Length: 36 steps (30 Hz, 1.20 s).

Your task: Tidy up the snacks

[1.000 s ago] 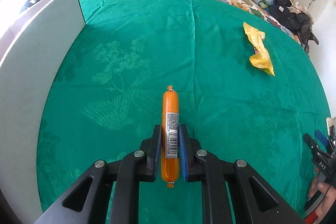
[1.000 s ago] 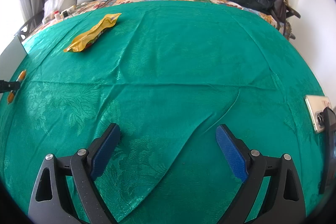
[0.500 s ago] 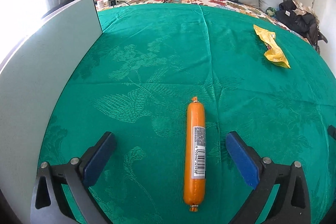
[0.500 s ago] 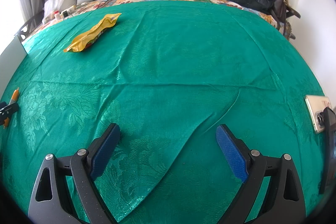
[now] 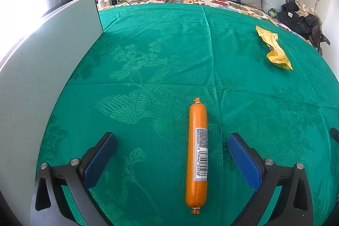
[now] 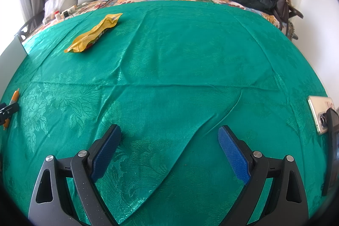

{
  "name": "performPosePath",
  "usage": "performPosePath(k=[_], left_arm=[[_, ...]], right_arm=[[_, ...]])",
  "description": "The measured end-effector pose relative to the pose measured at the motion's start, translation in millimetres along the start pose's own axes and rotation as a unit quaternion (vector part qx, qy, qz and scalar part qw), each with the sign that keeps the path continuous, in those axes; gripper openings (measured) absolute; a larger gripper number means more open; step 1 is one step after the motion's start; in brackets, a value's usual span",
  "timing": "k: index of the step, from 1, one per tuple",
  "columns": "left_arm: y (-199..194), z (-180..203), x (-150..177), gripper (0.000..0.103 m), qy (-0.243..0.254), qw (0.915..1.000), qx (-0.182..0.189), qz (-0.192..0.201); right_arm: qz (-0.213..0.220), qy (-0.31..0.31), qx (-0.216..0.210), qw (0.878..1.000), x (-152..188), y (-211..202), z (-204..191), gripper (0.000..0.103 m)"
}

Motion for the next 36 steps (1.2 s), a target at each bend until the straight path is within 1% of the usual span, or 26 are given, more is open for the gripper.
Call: performPosePath(k=[11, 13, 14, 16, 18, 19, 20, 21, 22, 23, 25, 27, 28, 29, 30, 31, 32, 34, 36], left_arm=[[0, 0, 0, 0.103, 0.000, 1.0000, 0.000, 0.000], [0, -1, 0, 0.103, 0.000, 1.0000, 0.000, 0.000], [0, 0, 0, 0.103, 0.000, 1.0000, 0.000, 0.000], [0, -1, 0, 0.103, 0.000, 1.0000, -0.001, 0.000], [0, 0, 0, 0.103, 0.000, 1.0000, -0.001, 0.000], [0, 0, 0, 0.103, 0.000, 1.0000, -0.001, 0.000], [0, -1, 0, 0.103, 0.000, 1.0000, -0.001, 0.000], [0, 0, 0, 0.103, 0.000, 1.0000, -0.001, 0.000], [0, -1, 0, 0.103, 0.000, 1.0000, -0.001, 0.000], [0, -1, 0, 0.103, 0.000, 1.0000, -0.001, 0.000], [0, 0, 0, 0.103, 0.000, 1.0000, -0.001, 0.000], [0, 0, 0, 0.103, 0.000, 1.0000, -0.001, 0.000], [0, -1, 0, 0.103, 0.000, 1.0000, -0.001, 0.000], [1, -1, 0, 0.103, 0.000, 1.0000, -0.001, 0.000], [0, 0, 0, 0.103, 0.000, 1.0000, -0.001, 0.000], [0, 0, 0, 0.103, 0.000, 1.0000, -0.001, 0.000], [0, -1, 0, 0.103, 0.000, 1.0000, -0.001, 0.000], [0, 0, 0, 0.103, 0.000, 1.0000, -0.001, 0.000], [0, 0, 0, 0.103, 0.002, 1.0000, 0.000, -0.001]], right_arm=[[-0.001, 0.003, 0.001, 1.000, -1, 1, 0, 0.095], [-0.025, 0.014, -0.004, 1.000, -11, 3, -1, 0.094], [-0.022, 0.027, -0.021, 0.999, -21, 4, -2, 0.094], [0.013, 0.060, -0.051, 0.997, -54, 2, -6, 0.093], [0.036, 0.086, -0.086, 0.992, -97, 9, -17, 0.093], [0.036, 0.094, -0.105, 0.989, -119, 18, -25, 0.093], [0.026, 0.095, -0.124, 0.987, -139, 30, -34, 0.093], [0.009, 0.091, -0.136, 0.986, -159, 46, -47, 0.093], [-0.012, 0.083, -0.139, 0.987, -175, 61, -59, 0.093], [-0.032, 0.075, -0.135, 0.987, -186, 76, -71, 0.093], [-0.072, 0.053, -0.116, 0.989, -199, 99, -92, 0.093], [-0.116, 0.010, -0.095, 0.989, -198, 114, -109, 0.090], [-0.112, -0.006, -0.079, 0.990, -195, 112, -112, 0.082], [-0.100, -0.012, -0.061, 0.993, -192, 106, -111, 0.056], [-0.094, -0.004, -0.072, 0.993, -186, 101, -106, 0.050], [-0.092, 0.011, -0.097, 0.991, -179, 97, -98, 0.046], [-0.098, 0.022, -0.112, 0.989, -170, 92, -91, 0.046], [-0.102, 0.035, -0.126, 0.986, -151, 78, -79, 0.045], [-0.099, 0.056, -0.160, 0.981, -120, 56, -69, 0.045]])
Point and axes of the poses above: each gripper's, at about its wrist camera, not at the fingertips, and y roughly the way its jaws point, z to its right, x to its underside, the point moved 1 cm from there along y, roughly the way its jaws point, and after that the axes turned 13 degrees about -y, right-handed, at the moved point
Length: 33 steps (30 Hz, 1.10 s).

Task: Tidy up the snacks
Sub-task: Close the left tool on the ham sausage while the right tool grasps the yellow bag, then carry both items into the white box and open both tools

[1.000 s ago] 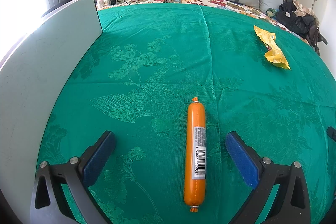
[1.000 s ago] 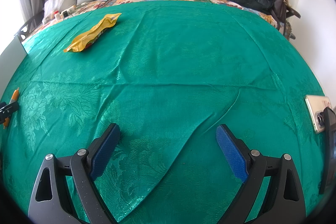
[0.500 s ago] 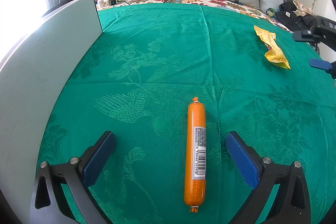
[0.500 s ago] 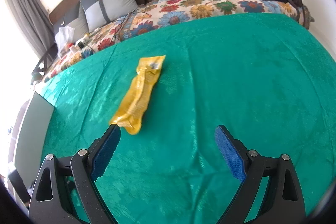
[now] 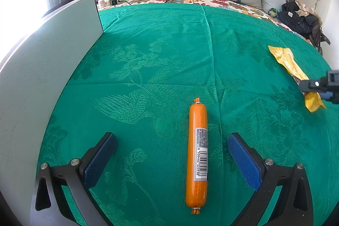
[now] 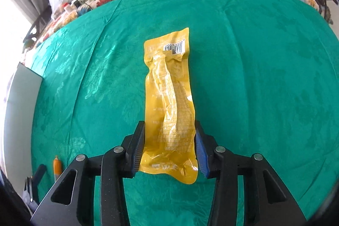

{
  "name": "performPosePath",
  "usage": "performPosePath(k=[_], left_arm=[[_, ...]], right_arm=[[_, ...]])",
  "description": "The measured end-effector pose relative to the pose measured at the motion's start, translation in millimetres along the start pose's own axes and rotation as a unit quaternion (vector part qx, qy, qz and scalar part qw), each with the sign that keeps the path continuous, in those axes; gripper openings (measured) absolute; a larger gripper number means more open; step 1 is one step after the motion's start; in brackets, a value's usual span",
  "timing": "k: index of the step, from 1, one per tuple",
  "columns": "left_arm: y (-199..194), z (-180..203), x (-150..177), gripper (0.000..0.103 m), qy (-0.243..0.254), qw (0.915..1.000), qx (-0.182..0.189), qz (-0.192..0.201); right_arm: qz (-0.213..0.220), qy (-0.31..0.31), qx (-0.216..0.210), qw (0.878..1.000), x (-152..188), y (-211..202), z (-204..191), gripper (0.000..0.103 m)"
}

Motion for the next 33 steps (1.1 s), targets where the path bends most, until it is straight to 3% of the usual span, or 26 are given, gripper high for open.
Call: performPosePath(k=[3, 6, 7, 8, 10, 13, 14, 16, 18, 20, 22, 23, 25, 26, 27, 29, 31, 33], left_arm=[[-3, 0, 0, 0.101, 0.018, 0.9989, 0.009, -0.042], [-14, 0, 2, 0.076, 0.003, 0.9988, 0.017, -0.045], [-16, 3, 3, 0.064, 0.003, 0.9988, 0.013, -0.047], [-17, 7, 5, 0.044, 0.009, 0.9988, 0.006, -0.047], [-22, 17, 8, 0.015, 0.031, 0.9979, 0.012, -0.056], [-29, 13, 14, 0.015, 0.012, 0.9957, 0.043, -0.081], [-33, 9, 18, 0.015, 0.002, 0.9947, 0.054, -0.087], [-43, 2, 29, 0.015, -0.003, 0.9939, 0.063, -0.091], [-54, -6, 41, 0.015, -0.005, 0.9937, 0.066, -0.090], [-63, -15, 52, 0.015, -0.017, 0.9930, 0.074, -0.091], [-69, -24, 62, 0.015, -0.031, 0.9916, 0.083, -0.095], [-73, -27, 66, 0.015, -0.035, 0.9911, 0.087, -0.094], [-78, -31, 71, 0.015, -0.037, 0.9904, 0.093, -0.096], [-82, -33, 72, 0.015, -0.038, 0.9899, 0.097, -0.096], [-87, -35, 72, 0.015, -0.040, 0.9892, 0.103, -0.096], [-100, -41, 70, 0.015, -0.049, 0.9877, 0.118, -0.090], [-114, -50, 64, 0.015, -0.071, 0.9841, 0.139, -0.085], [-129, -60, 56, 0.015, -0.096, 0.9785, 0.164, -0.080]], right_arm=[[0.013, 0.027, -0.064, 0.997, 61, -34, 6, 0.045], [0.048, 0.056, -0.122, 0.990, 125, -67, 14, 0.045], [0.061, 0.068, -0.133, 0.987, 143, -74, 18, 0.045], [0.071, 0.081, -0.140, 0.984, 161, -80, 22, 0.045], [0.087, 0.104, -0.143, 0.980, 189, -87, 28, 0.045], [0.085, 0.146, -0.164, 0.972, 205, -90, 37, 0.044], [0.084, 0.126, -0.139, 0.979, 203, -95, 33, 0.044], [0.072, 0.018, -0.044, 0.996, 193, -100, 9, 0.045], [0.047, -0.046, -0.002, 0.998, 191, -91, -7, 0.045], [0.041, -0.042, -0.007, 0.998, 191, -86, -8, 0.055], [0.037, -0.036, -0.007, 0.999, 183, -85, -9, 0.074], [0.031, -0.037, -0.004, 0.999, 179, -81, -10, 0.074], [0.020, -0.056, 0.019, 0.998, 168, -74, -15, 0.074], [0.011, -0.071, 0.032, 0.997, 164, -71, -18, 0.054], [0.002, -0.077, 0.040, 0.996, 160, -71, -17, 0.048], [-0.001, -0.043, 0.009, 0.999, 160, -78, -6, 0.041], [0.007, -0.006, -0.023, 1.000, 163, -87, 3, 0.041], [0.027, 0.052, -0.082, 0.995, 168, -98, 12, 0.041]])
Point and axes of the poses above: each gripper's, at about its wrist camera, not at the fingertips, and y roughly the way its jaws point, z to its right, x to its underside, the point moved 1 cm from there along y, roughly the way its jaws point, and after that the axes turned 13 degrees about -y, right-handed, at the moved point
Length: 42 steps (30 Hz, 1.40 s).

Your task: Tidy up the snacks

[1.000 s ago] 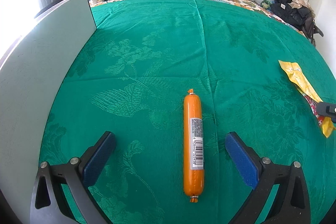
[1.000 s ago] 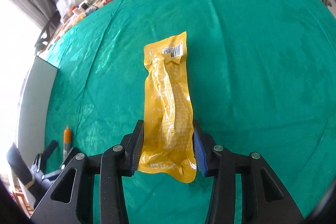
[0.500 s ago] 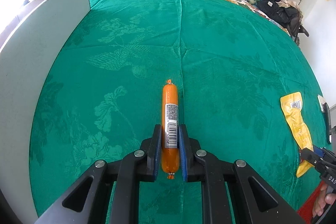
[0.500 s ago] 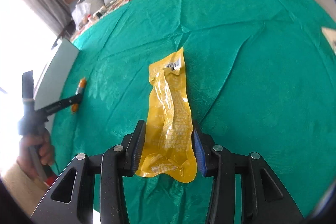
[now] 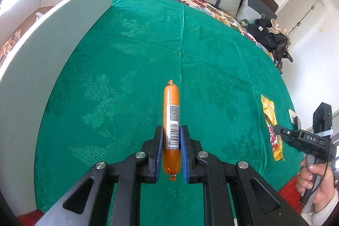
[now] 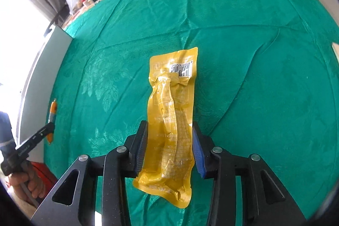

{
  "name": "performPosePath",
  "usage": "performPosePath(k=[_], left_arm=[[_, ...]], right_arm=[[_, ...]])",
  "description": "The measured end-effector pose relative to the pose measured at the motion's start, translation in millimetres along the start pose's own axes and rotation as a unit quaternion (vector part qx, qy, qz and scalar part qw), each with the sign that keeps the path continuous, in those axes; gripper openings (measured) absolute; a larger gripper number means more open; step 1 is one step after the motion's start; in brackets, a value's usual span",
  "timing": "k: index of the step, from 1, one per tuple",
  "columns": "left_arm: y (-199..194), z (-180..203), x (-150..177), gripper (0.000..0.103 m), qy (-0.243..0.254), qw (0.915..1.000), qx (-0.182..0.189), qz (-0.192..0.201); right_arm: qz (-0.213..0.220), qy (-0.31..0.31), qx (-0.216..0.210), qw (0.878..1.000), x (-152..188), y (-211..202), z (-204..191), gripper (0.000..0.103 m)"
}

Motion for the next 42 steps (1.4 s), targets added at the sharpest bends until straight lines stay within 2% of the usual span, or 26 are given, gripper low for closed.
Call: performPosePath(k=[2, 5, 8, 10, 13, 17, 18, 19, 20, 21, 22, 25, 28, 31, 34, 37, 42], left_arm=[[-21, -4, -8, 0.015, -0.021, 0.9994, 0.026, 0.009], [-59, -13, -27, 0.015, -0.038, 0.9973, 0.053, 0.035], [-100, -36, -55, 0.015, -0.056, 0.9943, 0.056, 0.071], [-127, -61, -74, 0.015, -0.073, 0.9915, 0.044, 0.098], [-160, -108, -99, 0.015, -0.091, 0.9858, -0.011, 0.141], [-182, -170, -116, 0.015, -0.106, 0.9742, -0.103, 0.170], [-185, -185, -115, 0.018, -0.107, 0.9693, -0.134, 0.176], [-186, -195, -115, 0.031, -0.108, 0.9654, -0.157, 0.179], [-186, -204, -113, 0.056, -0.107, 0.9625, -0.175, 0.178], [-187, -212, -110, 0.068, -0.106, 0.9591, -0.191, 0.180], [-189, -216, -105, 0.084, -0.104, 0.9551, -0.203, 0.189], [-196, -217, -90, 0.088, -0.087, 0.9425, -0.236, 0.220], [-203, -206, -79, 0.100, -0.065, 0.9329, -0.257, 0.244], [-213, -187, -71, 0.103, -0.044, 0.9188, -0.282, 0.272], [-218, -174, -68, 0.103, -0.049, 0.9117, -0.307, 0.268], [-224, -170, -64, 0.103, -0.059, 0.9074, -0.316, 0.270], [-221, -182, -67, 0.103, -0.094, 0.9169, -0.320, 0.219]], right_arm=[[0.021, 0.034, -0.052, 0.998, 0, -8, -8, 0.041], [0.044, 0.023, -0.110, 0.993, -17, -20, -51, 0.041], [0.058, -0.017, -0.171, 0.983, -44, -23, -123, 0.041], [0.060, -0.054, -0.208, 0.975, -63, -21, -180, 0.042], [0.051, -0.110, -0.255, 0.959, -86, -2, -274, 0.042], [0.043, -0.177, -0.273, 0.945, -95, 27, -376, 0.044], [0.041, -0.188, -0.278, 0.941, -93, 36, -396, 0.045], [0.037, -0.198, -0.282, 0.938, -92, 46, -414, 0.052], [0.032, -0.210, -0.278, 0.937, -85, 53, -423, 0.065], [0.029, -0.221, -0.263, 0.939, -83, 62, -433, 0.073], [0.028, -0.229, -0.246, 0.942, -81, 71, -440, 0.078], [0.033, -0.252, -0.211, 0.944, -69, 72, -439, 0.078], [0.053, -0.294, -0.174, 0.938, -63, 63, -439, 0.078], [0.066, -0.357, -0.117, 0.924, -58, 52, -446, 0.086], [0.077, -0.403, -0.070, 0.909, -55, 46, -456, 0.086], [0.081, -0.417, -0.053, 0.904, -51, 42, -460, 0.086], [0.062, -0.421, -0.027, 0.904, -44, 54, -463, 0.086]])
Point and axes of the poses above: each gripper's, at about its wrist camera, not at the fingertips, and y roughly the way its jaws point, z to its right, x to its underside, the point moved 1 cm from there along y, roughly the way its jaws point, and after that the axes turned 13 degrees about -y, right-handed, at the moved point
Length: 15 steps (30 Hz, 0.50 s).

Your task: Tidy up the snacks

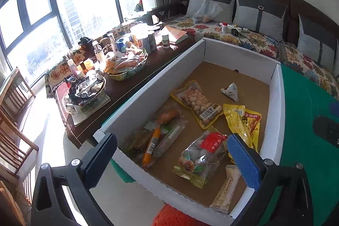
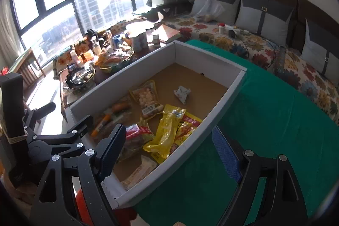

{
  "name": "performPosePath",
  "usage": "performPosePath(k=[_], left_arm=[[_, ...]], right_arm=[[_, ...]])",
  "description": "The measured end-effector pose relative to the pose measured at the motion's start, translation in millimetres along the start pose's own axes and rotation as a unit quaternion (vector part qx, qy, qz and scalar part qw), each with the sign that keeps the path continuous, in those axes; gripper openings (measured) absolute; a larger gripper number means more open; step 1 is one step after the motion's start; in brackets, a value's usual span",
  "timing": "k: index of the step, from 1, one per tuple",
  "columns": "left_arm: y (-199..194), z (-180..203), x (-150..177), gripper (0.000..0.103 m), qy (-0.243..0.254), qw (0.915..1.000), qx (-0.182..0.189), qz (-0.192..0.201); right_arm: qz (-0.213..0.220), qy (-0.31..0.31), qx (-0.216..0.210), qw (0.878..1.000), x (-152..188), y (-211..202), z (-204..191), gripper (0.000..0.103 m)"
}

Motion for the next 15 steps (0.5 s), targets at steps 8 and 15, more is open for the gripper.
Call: performPosePath(k=[8, 15], left_arm=[[6, -11, 2, 0.103, -0.007, 0.9999, -0.006, -0.011], [6, -13, 2, 0.103, -0.010, 0.9999, -0.003, -0.012]], right_arm=[[-0.023, -0.004, 0.006, 1.000, 1, 10, -13, 0.086], [-0.031, -0.005, 0.003, 0.999, 0, 20, -20, 0.086]])
Point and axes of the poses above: each gripper's, at about its wrist camera, not at the fingertips, and y roughly the way its jaws point, z to its right, x to its underside, the point moved 1 cm from there along y, roughly the way its jaws point, and after that the axes turned 13 degrees about -y, right-handed, at the moved point
